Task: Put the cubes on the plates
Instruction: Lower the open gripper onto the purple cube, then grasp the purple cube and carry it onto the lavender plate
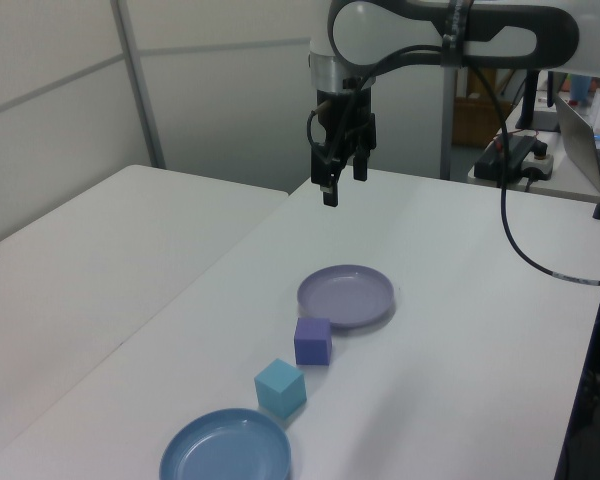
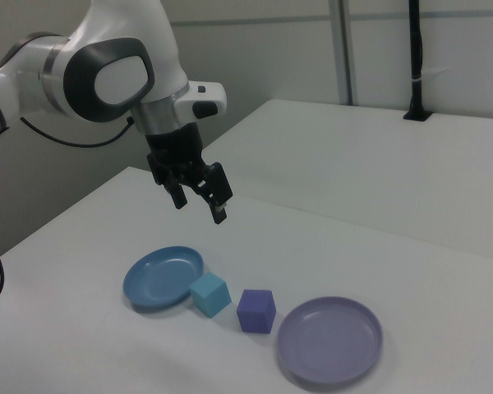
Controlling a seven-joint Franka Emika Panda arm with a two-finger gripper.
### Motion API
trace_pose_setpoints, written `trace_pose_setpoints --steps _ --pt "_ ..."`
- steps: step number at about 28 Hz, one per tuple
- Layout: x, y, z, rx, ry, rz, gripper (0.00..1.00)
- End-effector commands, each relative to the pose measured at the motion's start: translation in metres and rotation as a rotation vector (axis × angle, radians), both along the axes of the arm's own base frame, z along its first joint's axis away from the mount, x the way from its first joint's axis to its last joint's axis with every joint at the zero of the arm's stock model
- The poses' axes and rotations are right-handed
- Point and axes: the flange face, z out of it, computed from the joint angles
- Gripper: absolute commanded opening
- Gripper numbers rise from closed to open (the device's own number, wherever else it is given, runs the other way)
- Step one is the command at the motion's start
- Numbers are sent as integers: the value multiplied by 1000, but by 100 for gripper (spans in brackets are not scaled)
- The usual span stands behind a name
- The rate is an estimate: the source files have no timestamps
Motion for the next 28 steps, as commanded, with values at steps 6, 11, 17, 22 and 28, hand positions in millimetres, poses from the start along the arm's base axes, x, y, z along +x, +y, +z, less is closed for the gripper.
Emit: trace_pose_setpoints --steps 6,11,17,22,28 --pt "35 -7 -71 -5 87 72 100" --pt "54 -10 -118 -11 98 76 100" --pt "63 -3 -185 -65 71 121 100" --pt "68 15 -231 -131 86 199 100" --pt "74 29 -252 -140 80 231 100"
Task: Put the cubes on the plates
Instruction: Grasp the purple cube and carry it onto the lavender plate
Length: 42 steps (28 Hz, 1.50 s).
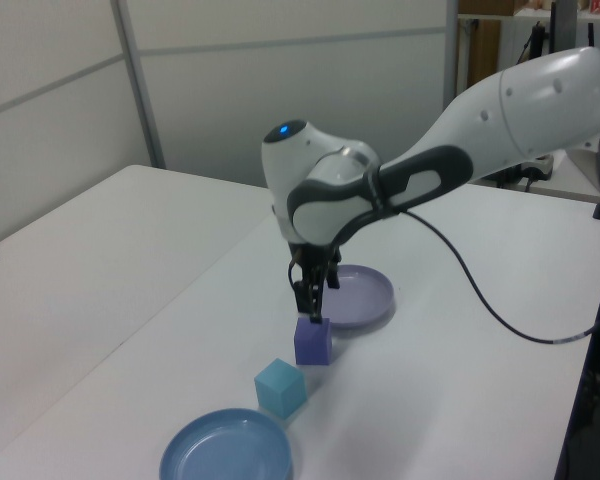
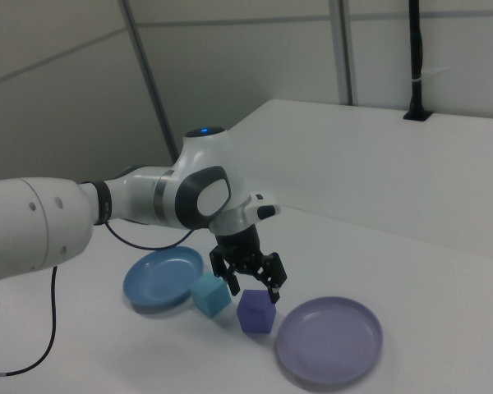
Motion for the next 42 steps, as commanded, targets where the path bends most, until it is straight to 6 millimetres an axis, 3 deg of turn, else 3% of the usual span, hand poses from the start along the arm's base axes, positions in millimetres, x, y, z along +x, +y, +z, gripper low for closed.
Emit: trace_pose_setpoints --steps 1,5,8,15,16,17,18,22,26,28,33,38,42 --pt "0 8 -5 -14 -19 41 100" --pt "5 16 -22 -18 -3 52 100" --pt "9 37 -39 -19 -25 78 100" --pt "13 41 -59 -66 -47 39 97" --pt "13 41 -59 -67 -48 36 89" --pt "14 42 -58 -62 -49 30 62" --pt "15 41 -56 -58 -53 23 48" --pt "19 35 -45 -43 -67 -1 1" --pt "25 24 -23 -20 -92 -38 0" --pt "25 7 -2 0 -103 -83 0" --pt "25 -19 28 29 -123 -149 0" --pt "29 -62 36 25 -144 -214 0" --pt "30 -90 12 6 -117 -239 0"
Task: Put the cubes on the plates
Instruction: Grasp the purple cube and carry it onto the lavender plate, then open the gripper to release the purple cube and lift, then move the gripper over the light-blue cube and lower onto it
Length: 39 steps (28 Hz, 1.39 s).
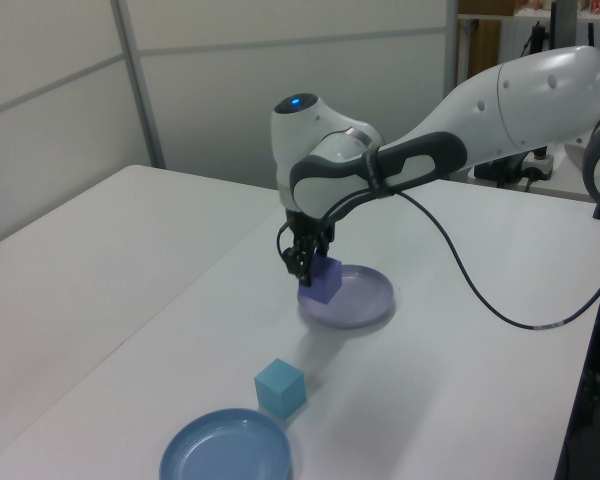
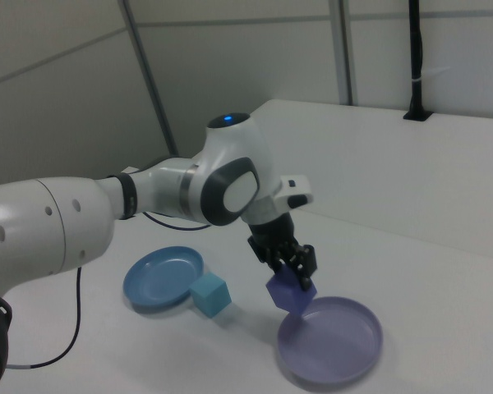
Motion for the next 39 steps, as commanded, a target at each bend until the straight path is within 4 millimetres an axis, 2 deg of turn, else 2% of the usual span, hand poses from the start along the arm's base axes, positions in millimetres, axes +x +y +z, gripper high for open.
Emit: trace_pose_setpoints --steps 1,3,5,8,9,14,17,21,22,23,27,28,30,34,39 --pt "0 -30 -26 -2 43 -42 0" --pt "0 -36 -31 -9 47 -46 1" --pt "0 -37 -29 -1 43 -55 21" --pt "0 -40 -25 2 37 -66 69" --pt "0 -42 -23 2 32 -76 100" --pt "3 -49 -2 5 1 -88 100" --pt "0 -46 13 22 -13 -95 100" --pt "-11 -21 28 57 36 -85 100" --pt "-13 -9 31 66 46 -73 100" --pt "-17 17 35 89 55 -46 100" --pt "-22 63 28 118 72 -54 100" --pt "-23 89 21 114 78 -61 100" --pt "-28 112 9 108 95 -52 100" --pt "-34 147 -12 100 128 -15 100" --pt "-39 169 -42 45 120 -9 100"
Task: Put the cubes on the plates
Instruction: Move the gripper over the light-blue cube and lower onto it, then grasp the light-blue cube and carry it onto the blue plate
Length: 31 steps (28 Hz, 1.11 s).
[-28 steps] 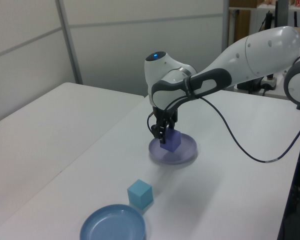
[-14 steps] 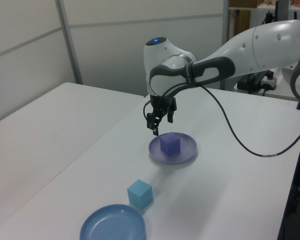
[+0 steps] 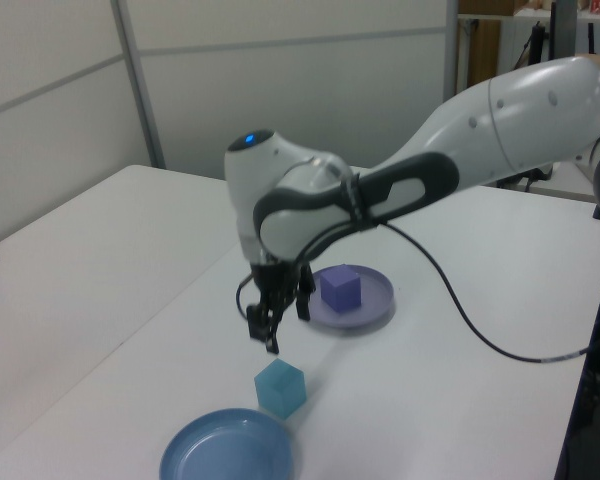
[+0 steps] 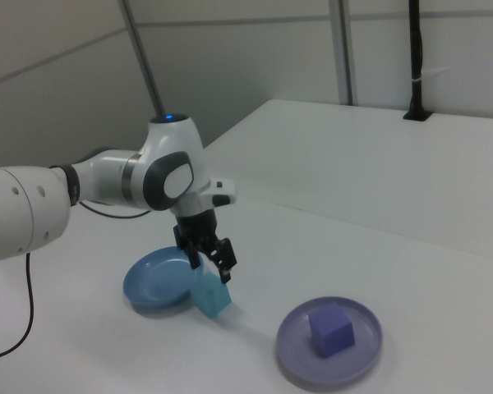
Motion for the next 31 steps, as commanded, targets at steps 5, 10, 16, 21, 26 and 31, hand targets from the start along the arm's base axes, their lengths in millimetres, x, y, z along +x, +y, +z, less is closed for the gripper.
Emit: trace_pose_setpoints --steps 5,10,16,21,26,31 --pt "-4 12 -38 -68 -35 -18 100" --pt "-4 16 -44 -76 -28 -8 100" --pt "-6 16 -26 -72 -47 -11 100" --pt "-7 18 -25 -70 -47 -8 100" --pt "-15 38 -39 -72 -30 25 100" --pt "-14 53 -55 -68 -35 48 100"
